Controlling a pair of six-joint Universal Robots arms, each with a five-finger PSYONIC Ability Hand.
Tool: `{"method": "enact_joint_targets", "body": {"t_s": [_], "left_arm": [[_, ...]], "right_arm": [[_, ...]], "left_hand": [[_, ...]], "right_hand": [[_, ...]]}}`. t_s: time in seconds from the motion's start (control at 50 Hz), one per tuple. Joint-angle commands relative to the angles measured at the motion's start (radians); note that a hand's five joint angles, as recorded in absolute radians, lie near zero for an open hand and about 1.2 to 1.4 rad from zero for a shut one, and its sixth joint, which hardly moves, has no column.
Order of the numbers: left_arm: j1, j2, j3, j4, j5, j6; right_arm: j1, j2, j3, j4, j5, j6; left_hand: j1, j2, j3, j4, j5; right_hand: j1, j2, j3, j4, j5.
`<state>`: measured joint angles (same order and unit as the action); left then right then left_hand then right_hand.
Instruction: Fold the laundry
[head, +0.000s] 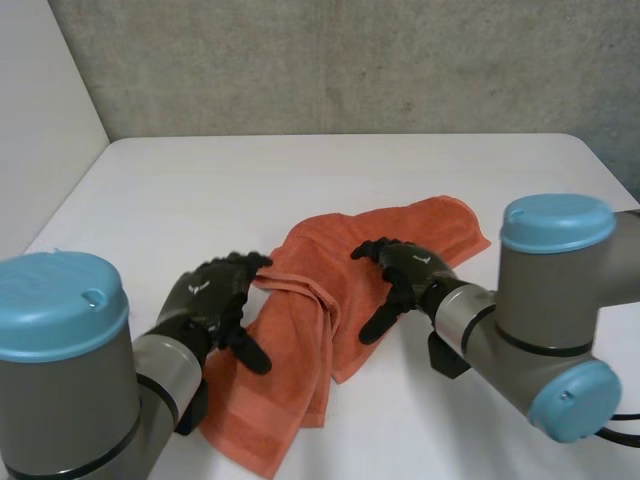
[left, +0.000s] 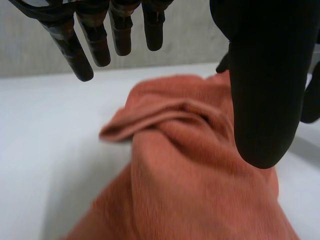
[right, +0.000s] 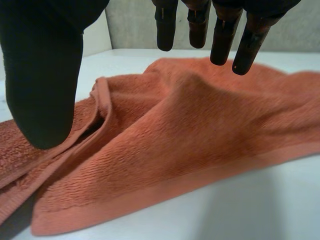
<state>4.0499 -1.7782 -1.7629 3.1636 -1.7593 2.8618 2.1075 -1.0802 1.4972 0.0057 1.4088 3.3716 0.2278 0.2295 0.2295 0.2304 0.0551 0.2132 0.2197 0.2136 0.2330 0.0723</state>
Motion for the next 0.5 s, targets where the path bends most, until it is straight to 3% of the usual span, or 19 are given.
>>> {"method": "enact_joint_targets", "body": {"t_s": [0.02, 0.34, 0.44, 0.48, 0.5], "left_arm": [[0.0, -0.061, -0.023, -0.004, -0.051, -0.016], [-0.002, -0.07, -0.038, -0.005, -0.054, -0.018], [-0.02, -0.07, -0.038, -0.004, -0.054, -0.018], [-0.023, -0.07, -0.038, -0.004, -0.054, -0.018], [-0.028, -0.07, -0.036, -0.004, -0.054, -0.018]], "right_arm": [[0.031, 0.112, -0.075, -0.016, 0.006, 0.048], [0.103, 0.227, -0.21, -0.038, 0.022, 0.097], [0.105, 0.258, -0.241, -0.075, 0.084, 0.086], [0.103, 0.261, -0.252, -0.113, 0.122, 0.069], [0.103, 0.261, -0.252, -0.113, 0.122, 0.069]], "left_hand": [[0.036, 0.034, 0.034, 0.033, 0.034], [0.042, 0.04, 0.04, 0.039, 0.04], [0.042, 0.04, 0.04, 0.039, 0.04], [0.042, 0.04, 0.04, 0.039, 0.04], [0.044, 0.043, 0.043, 0.042, 0.043]], "right_hand": [[-0.039, -0.045, -0.039, -0.058, -0.072], [0.315, 0.309, 0.315, 0.295, 0.281], [0.635, 0.629, 0.635, 0.615, 0.601], [1.018, 1.011, 1.017, 0.998, 0.984], [1.02, 1.013, 1.019, 1.0, 0.986]]}}
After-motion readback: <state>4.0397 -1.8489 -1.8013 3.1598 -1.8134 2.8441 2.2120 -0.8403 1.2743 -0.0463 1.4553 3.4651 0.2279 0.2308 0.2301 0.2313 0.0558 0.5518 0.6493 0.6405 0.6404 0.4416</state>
